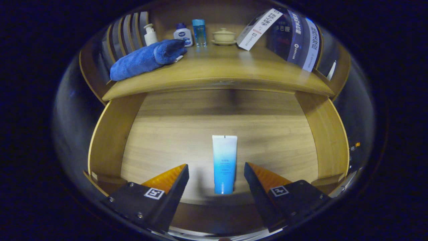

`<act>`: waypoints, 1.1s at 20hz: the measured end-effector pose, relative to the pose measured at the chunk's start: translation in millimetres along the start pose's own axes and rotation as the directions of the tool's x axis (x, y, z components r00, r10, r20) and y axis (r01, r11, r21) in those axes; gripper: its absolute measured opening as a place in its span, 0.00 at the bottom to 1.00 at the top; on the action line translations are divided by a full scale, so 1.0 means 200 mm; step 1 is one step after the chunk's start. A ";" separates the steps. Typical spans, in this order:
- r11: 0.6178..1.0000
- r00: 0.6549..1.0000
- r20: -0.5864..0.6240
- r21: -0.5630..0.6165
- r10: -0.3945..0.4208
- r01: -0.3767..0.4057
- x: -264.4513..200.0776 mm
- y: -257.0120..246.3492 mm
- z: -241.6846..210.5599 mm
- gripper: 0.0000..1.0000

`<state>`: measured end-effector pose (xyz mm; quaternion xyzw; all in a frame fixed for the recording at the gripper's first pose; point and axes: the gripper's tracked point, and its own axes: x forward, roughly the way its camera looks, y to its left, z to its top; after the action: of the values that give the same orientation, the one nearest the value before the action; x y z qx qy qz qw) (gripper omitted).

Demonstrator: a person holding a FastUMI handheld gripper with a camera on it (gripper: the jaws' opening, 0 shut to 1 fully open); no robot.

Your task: Pull open the drawer, take out the items inside it, and place them on the countertop above the cabinet.

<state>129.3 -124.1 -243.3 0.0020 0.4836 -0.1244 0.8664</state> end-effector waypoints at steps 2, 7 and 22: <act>1.000 1.000 -0.007 -0.006 -0.005 0.005 0.03 0.00 -0.01 0.99; 0.999 0.997 -0.069 -0.036 -0.028 0.026 0.10 0.01 -0.07 0.94; 0.997 0.978 -0.200 0.027 -0.062 0.069 0.16 -0.03 -0.16 0.41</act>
<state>117.6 -133.4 -286.1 0.0132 0.5656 -0.1603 0.8088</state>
